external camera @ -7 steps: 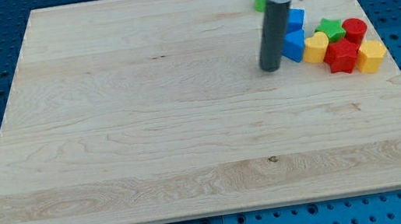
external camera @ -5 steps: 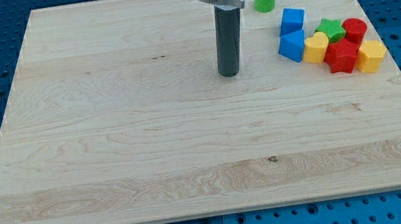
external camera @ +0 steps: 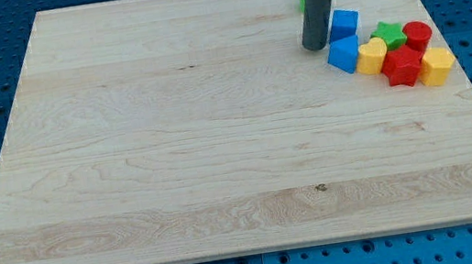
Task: Slide the blue cube closer to the green star
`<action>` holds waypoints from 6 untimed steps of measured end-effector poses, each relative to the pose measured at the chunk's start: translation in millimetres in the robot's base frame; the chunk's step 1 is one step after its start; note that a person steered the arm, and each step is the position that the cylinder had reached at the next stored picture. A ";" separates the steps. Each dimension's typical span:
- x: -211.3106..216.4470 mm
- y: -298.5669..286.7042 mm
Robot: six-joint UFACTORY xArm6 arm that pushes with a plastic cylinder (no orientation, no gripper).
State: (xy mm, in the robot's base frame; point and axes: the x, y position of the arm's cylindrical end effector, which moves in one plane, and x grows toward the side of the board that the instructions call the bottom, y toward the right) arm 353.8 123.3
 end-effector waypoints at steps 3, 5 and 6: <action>-35.3 13.0; -42.1 44.2; -40.6 44.2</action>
